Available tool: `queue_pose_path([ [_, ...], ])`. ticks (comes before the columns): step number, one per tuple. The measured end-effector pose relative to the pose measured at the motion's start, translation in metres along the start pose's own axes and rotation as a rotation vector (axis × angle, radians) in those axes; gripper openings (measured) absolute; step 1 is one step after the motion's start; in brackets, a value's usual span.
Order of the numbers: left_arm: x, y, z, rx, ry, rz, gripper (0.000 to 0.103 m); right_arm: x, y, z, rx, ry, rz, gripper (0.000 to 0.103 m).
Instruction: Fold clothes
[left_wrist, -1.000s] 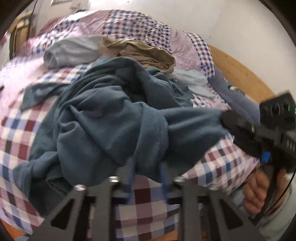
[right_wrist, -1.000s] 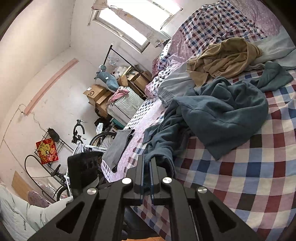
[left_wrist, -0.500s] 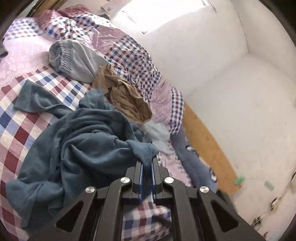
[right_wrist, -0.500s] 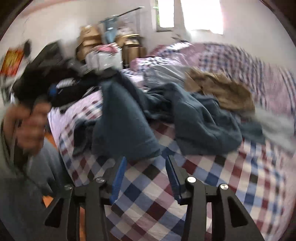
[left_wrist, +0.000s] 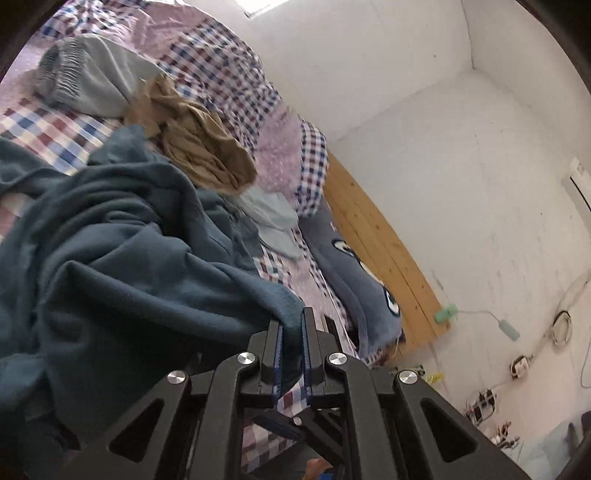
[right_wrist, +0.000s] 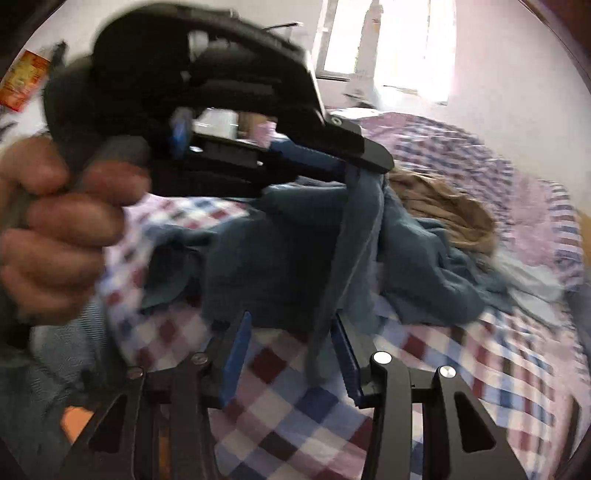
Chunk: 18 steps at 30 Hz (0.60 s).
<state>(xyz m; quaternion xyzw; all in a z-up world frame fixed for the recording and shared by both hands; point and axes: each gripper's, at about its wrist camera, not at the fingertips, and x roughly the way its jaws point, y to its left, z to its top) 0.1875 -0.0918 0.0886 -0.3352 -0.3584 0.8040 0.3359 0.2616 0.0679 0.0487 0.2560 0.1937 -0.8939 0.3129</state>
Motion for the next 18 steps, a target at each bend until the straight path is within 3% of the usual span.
queue_pose_path([
  [5, 0.005, 0.000, 0.001, -0.011, 0.003, -0.012, 0.006, 0.013, -0.008, -0.002, 0.020, 0.044, -0.132, 0.048],
  [9, 0.006, 0.000, 0.002, -0.021, 0.000, -0.020, 0.006, 0.022, -0.011, -0.006, 0.025, 0.073, -0.127, 0.047],
  [10, 0.007, 0.000, 0.001, -0.021, 0.001, -0.019, 0.006, 0.024, -0.012, -0.007, 0.024, 0.080, -0.124, 0.044],
  [12, 0.010, -0.001, 0.002, -0.019, 0.002, -0.015, 0.006, 0.025, -0.010, -0.005, 0.011, 0.078, -0.111, 0.021],
  [13, 0.009, -0.002, 0.002, -0.016, 0.001, -0.011, 0.006, 0.025, -0.012, -0.004, 0.014, 0.078, -0.093, 0.002],
  [15, 0.009, -0.002, 0.002, -0.011, -0.005, 0.013, 0.010, 0.017, -0.021, -0.002, 0.062, 0.068, -0.020, 0.002],
  [16, 0.009, -0.001, 0.003, -0.008, -0.011, 0.033, 0.020, 0.014, -0.026, -0.001, 0.085, 0.063, 0.016, 0.002],
  [17, 0.009, 0.000, 0.003, -0.005, -0.017, 0.054, 0.043, 0.010, -0.031, 0.000, 0.109, 0.058, 0.053, 0.002],
  [18, 0.008, 0.000, 0.003, -0.002, -0.023, 0.074, 0.056, 0.006, -0.036, 0.001, 0.132, 0.054, 0.090, 0.002],
])
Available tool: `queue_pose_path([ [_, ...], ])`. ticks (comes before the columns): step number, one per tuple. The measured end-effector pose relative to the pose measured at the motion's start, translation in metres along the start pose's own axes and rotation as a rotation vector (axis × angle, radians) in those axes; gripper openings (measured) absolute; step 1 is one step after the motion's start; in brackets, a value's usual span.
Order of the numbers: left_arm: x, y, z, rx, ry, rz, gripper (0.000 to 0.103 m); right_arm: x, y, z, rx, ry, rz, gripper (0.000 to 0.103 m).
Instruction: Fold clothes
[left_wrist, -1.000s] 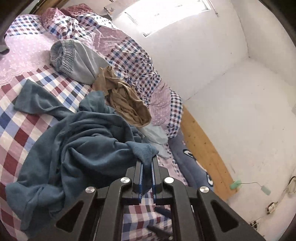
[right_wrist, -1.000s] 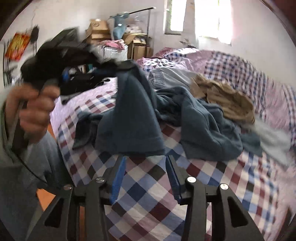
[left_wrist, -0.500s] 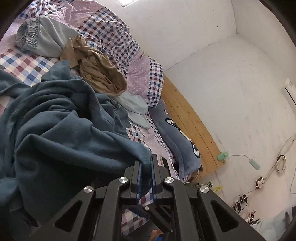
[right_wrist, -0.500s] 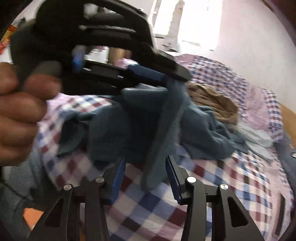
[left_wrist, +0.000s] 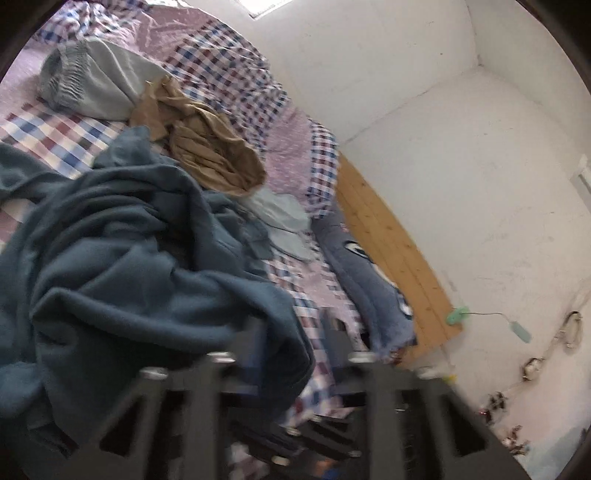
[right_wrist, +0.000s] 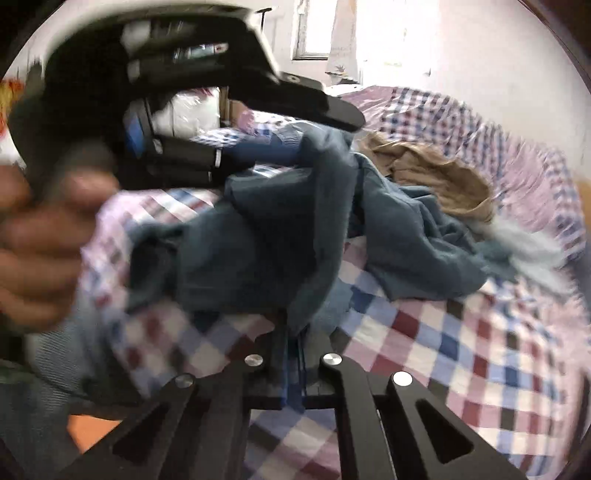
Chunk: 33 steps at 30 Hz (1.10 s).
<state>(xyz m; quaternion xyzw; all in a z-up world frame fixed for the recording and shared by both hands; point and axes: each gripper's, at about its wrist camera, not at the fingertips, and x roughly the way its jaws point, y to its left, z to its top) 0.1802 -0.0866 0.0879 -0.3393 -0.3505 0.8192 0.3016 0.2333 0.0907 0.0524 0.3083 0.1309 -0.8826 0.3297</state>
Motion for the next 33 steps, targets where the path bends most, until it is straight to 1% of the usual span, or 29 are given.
queue_pose_path([
  [1, -0.002, 0.002, 0.001, -0.005, -0.015, 0.003, 0.069, -0.004, -0.004, 0.001, 0.022, -0.004, 0.037, 0.002],
  [4, -0.012, 0.006, 0.004, -0.017, -0.056, 0.012, 0.072, -0.030, -0.031, 0.007, 0.164, -0.050, 0.125, 0.001],
  [9, -0.042, 0.019, 0.012, -0.049, -0.158, 0.044, 0.072, -0.085, -0.092, 0.007, 0.424, -0.183, 0.162, 0.001],
  [10, -0.050, 0.022, 0.013, -0.055, -0.182, 0.061, 0.074, -0.095, -0.105, 0.007, 0.476, -0.209, 0.169, 0.001],
  [11, -0.058, 0.026, 0.015, -0.060, -0.205, 0.079, 0.077, -0.108, -0.121, 0.003, 0.525, -0.231, 0.153, 0.001],
  [13, -0.075, 0.033, 0.017, -0.070, -0.249, 0.119, 0.078, -0.127, -0.148, -0.007, 0.608, -0.257, 0.102, 0.001],
  [15, -0.086, 0.039, 0.016, -0.073, -0.265, 0.168, 0.078, -0.146, -0.181, -0.028, 0.720, -0.269, 0.045, 0.001],
  [17, -0.091, 0.044, 0.015, -0.062, -0.259, 0.235, 0.078, -0.163, -0.214, -0.053, 0.846, -0.267, -0.021, 0.001],
  [20, -0.088, 0.050, 0.012, -0.036, -0.212, 0.365, 0.078, -0.177, -0.247, -0.087, 1.006, -0.252, -0.081, 0.001],
  [22, -0.088, 0.057, 0.009, -0.031, -0.177, 0.439, 0.078, -0.185, -0.259, -0.104, 1.066, -0.249, -0.127, 0.001],
  [24, -0.087, 0.067, 0.008, -0.043, -0.149, 0.496, 0.078, -0.190, -0.267, -0.112, 1.089, -0.252, -0.168, 0.001],
  [25, -0.088, 0.072, 0.005, -0.053, -0.130, 0.522, 0.078, -0.193, -0.270, -0.115, 1.101, -0.253, -0.189, 0.001],
  [27, -0.089, 0.080, -0.007, -0.074, -0.072, 0.539, 0.077, -0.190, -0.274, -0.121, 1.122, -0.245, -0.200, 0.001],
  [29, -0.084, 0.083, -0.017, -0.059, 0.004, 0.556, 0.076, -0.188, -0.278, -0.127, 1.143, -0.237, -0.211, 0.001],
  [31, -0.077, 0.070, -0.030, 0.046, 0.074, 0.580, 0.076, -0.185, -0.281, -0.133, 1.164, -0.228, -0.222, 0.002],
  [33, -0.071, 0.049, -0.046, 0.174, 0.116, 0.581, 0.076, -0.183, -0.285, -0.139, 1.185, -0.220, -0.233, 0.002],
])
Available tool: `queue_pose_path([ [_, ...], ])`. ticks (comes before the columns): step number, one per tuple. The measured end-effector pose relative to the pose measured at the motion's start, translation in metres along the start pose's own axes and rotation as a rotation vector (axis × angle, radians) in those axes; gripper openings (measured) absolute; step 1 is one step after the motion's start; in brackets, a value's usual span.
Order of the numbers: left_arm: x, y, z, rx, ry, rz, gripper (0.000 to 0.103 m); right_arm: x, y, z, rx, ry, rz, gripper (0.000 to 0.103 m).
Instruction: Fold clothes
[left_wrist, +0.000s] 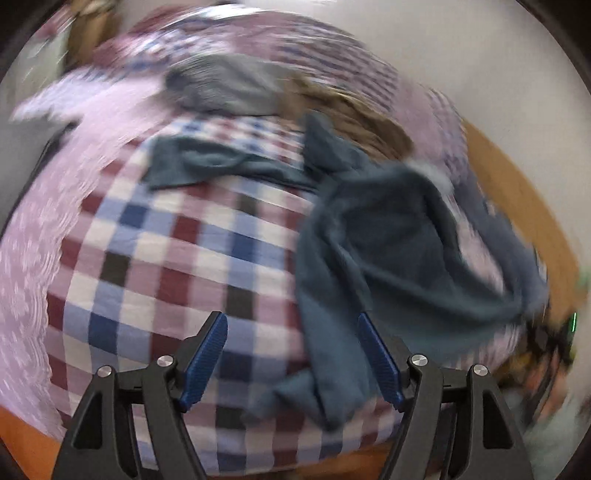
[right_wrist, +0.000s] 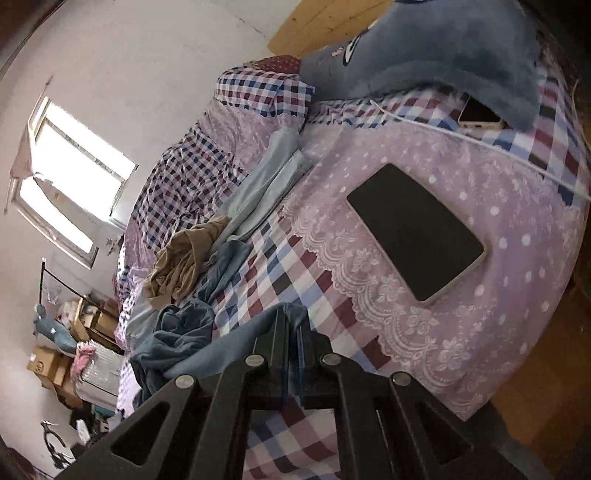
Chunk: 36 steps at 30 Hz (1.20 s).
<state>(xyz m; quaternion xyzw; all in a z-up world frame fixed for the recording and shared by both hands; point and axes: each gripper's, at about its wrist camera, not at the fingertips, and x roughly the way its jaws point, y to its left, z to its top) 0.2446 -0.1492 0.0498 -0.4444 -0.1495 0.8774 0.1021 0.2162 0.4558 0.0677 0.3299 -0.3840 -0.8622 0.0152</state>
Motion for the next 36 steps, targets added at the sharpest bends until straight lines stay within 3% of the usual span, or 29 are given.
queue_pose_path([
  [7, 0.013, -0.068, -0.040, 0.399, 0.056, 0.120, 0.075, 0.017, 0.015, -0.006, -0.019, 0.019, 0.016, 0.002],
  [10, 0.027, -0.083, -0.048, 0.474, 0.099, 0.143, 0.063, 0.018, 0.020, -0.008, -0.031, 0.023, 0.020, 0.002],
  [13, 0.034, -0.087, -0.049, 0.494, 0.098, 0.149, 0.061, 0.018, 0.023, -0.010, -0.047, 0.023, 0.020, 0.002],
  [14, 0.037, -0.087, -0.048, 0.491, 0.095, 0.156, 0.056, 0.018, 0.023, -0.010, -0.050, 0.023, 0.019, 0.002],
  [15, 0.040, -0.086, -0.046, 0.481, 0.100, 0.159, 0.046, 0.018, 0.023, -0.010, -0.052, 0.023, 0.017, 0.002],
  [16, 0.041, -0.082, -0.043, 0.456, 0.100, 0.161, 0.022, 0.018, 0.023, -0.011, -0.055, 0.022, 0.015, 0.002],
  [17, 0.041, -0.077, -0.041, 0.431, 0.099, 0.163, 0.013, 0.018, 0.023, -0.011, -0.058, 0.022, 0.013, 0.002],
  [19, 0.035, -0.063, -0.031, 0.343, 0.070, 0.122, 0.009, 0.017, 0.022, -0.010, -0.056, 0.022, 0.013, 0.002],
  [24, 0.009, -0.003, 0.000, 0.019, -0.077, 0.086, 0.007, 0.018, 0.021, -0.010, -0.054, 0.026, 0.017, 0.002],
  [27, 0.011, 0.040, 0.006, -0.199, -0.054, 0.072, 0.007, 0.019, 0.023, -0.011, -0.061, 0.032, 0.017, 0.002],
  [29, 0.010, 0.067, 0.003, -0.319, -0.039, 0.153, 0.008, 0.020, 0.023, -0.011, -0.057, 0.035, 0.018, 0.002],
  [31, 0.006, 0.090, -0.004, -0.449, -0.045, 0.077, 0.008, 0.021, 0.023, -0.011, -0.054, 0.038, 0.017, 0.002],
  [33, 0.000, 0.095, -0.008, -0.478, -0.045, 0.059, 0.009, 0.023, 0.025, -0.011, -0.055, 0.043, 0.020, 0.002],
  [35, -0.003, 0.073, -0.010, -0.355, -0.017, 0.026, 0.014, 0.025, 0.027, -0.012, -0.056, 0.045, 0.021, 0.002],
  [36, -0.003, 0.055, -0.011, -0.254, 0.000, 0.057, 0.017, 0.027, 0.028, -0.012, -0.056, 0.047, 0.021, 0.002],
])
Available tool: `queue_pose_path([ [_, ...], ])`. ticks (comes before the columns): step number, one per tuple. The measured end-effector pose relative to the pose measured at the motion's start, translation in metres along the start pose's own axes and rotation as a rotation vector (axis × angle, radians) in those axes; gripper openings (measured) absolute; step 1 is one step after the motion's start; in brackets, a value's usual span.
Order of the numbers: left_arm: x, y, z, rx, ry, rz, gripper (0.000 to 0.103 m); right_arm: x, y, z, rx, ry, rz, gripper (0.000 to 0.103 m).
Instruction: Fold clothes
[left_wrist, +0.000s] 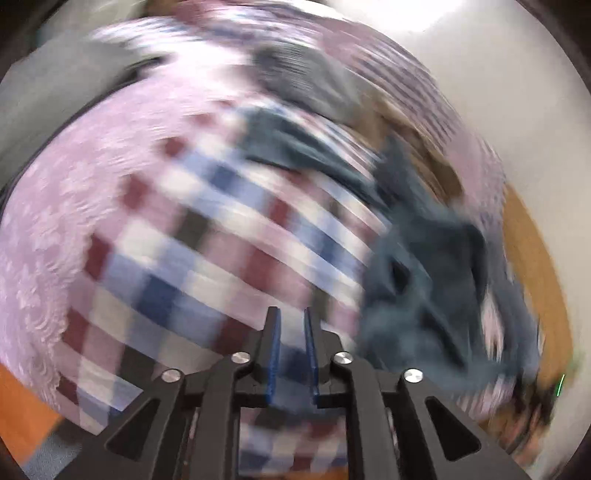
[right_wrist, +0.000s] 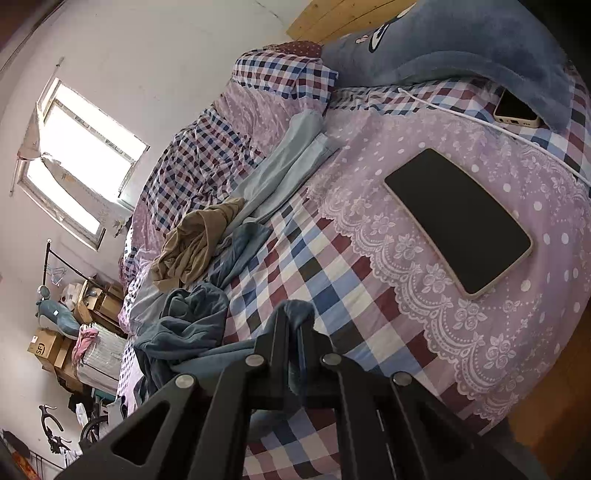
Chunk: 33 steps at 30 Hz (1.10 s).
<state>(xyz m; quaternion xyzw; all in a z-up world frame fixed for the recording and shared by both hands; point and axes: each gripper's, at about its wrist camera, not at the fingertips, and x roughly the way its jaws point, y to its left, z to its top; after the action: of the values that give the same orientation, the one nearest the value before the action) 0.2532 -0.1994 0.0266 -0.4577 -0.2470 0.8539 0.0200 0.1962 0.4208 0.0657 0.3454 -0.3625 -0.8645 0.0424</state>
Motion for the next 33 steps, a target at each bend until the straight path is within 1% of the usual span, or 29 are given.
queue_pose_path([
  [1, -0.001, -0.017, -0.006, 0.102, 0.010, 0.033, 0.026, 0.001, 0.001, 0.000, 0.001, 0.002, 0.002, 0.002],
  [2, -0.001, -0.034, -0.015, 0.211, 0.014, 0.088, 0.035, 0.003, 0.003, 0.000, 0.002, 0.005, 0.006, 0.002],
  [3, 0.001, -0.048, -0.024, 0.302, 0.026, 0.132, 0.037, 0.005, 0.004, -0.001, 0.002, 0.008, 0.009, 0.002],
  [5, 0.007, -0.059, -0.041, 0.401, 0.071, 0.181, 0.038, 0.008, 0.008, -0.002, -0.002, 0.011, 0.010, 0.002],
  [6, 0.010, -0.059, -0.046, 0.414, 0.091, 0.200, 0.038, 0.009, 0.009, -0.002, -0.005, 0.013, 0.011, 0.002],
  [8, 0.012, -0.050, -0.048, 0.393, 0.116, 0.234, 0.038, 0.012, 0.013, -0.003, -0.009, 0.017, 0.014, 0.002],
  [11, 0.004, -0.032, -0.050, 0.314, 0.124, 0.248, 0.041, 0.017, 0.018, -0.004, -0.011, 0.022, 0.020, 0.002],
  [13, 0.000, -0.029, -0.054, 0.308, 0.140, 0.214, 0.041, 0.020, 0.021, -0.005, -0.013, 0.027, 0.023, 0.002],
  [14, 0.000, -0.031, -0.057, 0.326, 0.149, 0.203, 0.041, 0.022, 0.023, -0.006, -0.016, 0.031, 0.024, 0.002],
  [16, 0.000, -0.042, -0.067, 0.399, 0.163, 0.190, 0.041, 0.025, 0.027, -0.008, -0.023, 0.037, 0.026, 0.002],
  [18, 0.004, -0.049, -0.074, 0.447, 0.184, 0.203, 0.041, 0.028, 0.030, -0.009, -0.030, 0.041, 0.027, 0.002],
  [20, 0.011, -0.048, -0.076, 0.451, 0.208, 0.210, 0.041, 0.029, 0.033, -0.010, -0.039, 0.043, 0.025, 0.002],
  [21, 0.013, -0.047, -0.074, 0.445, 0.207, 0.210, 0.041, 0.030, 0.035, -0.010, -0.044, 0.044, 0.023, 0.002],
  [23, 0.011, -0.050, -0.074, 0.457, 0.189, 0.185, 0.039, 0.031, 0.036, -0.011, -0.051, 0.045, 0.020, 0.002],
  [24, 0.010, -0.051, -0.074, 0.464, 0.180, 0.173, 0.033, 0.031, 0.037, -0.011, -0.055, 0.046, 0.018, 0.002],
  [25, 0.009, -0.052, -0.073, 0.470, 0.170, 0.160, 0.011, 0.031, 0.037, -0.012, -0.058, 0.045, 0.016, 0.002],
  [26, 0.006, -0.054, -0.072, 0.470, 0.164, 0.121, 0.004, 0.030, 0.037, -0.012, -0.060, 0.044, 0.015, 0.002],
  [29, -0.022, -0.057, -0.068, 0.445, 0.074, 0.004, 0.003, 0.028, 0.036, -0.011, -0.067, 0.040, 0.016, 0.002],
  [30, -0.035, -0.054, -0.064, 0.409, 0.033, -0.044, 0.003, 0.026, 0.036, -0.011, -0.069, 0.037, 0.018, 0.002],
  [33, -0.072, -0.022, -0.043, 0.158, -0.094, -0.280, 0.003, 0.020, 0.035, -0.011, -0.070, 0.025, 0.027, 0.002],
])
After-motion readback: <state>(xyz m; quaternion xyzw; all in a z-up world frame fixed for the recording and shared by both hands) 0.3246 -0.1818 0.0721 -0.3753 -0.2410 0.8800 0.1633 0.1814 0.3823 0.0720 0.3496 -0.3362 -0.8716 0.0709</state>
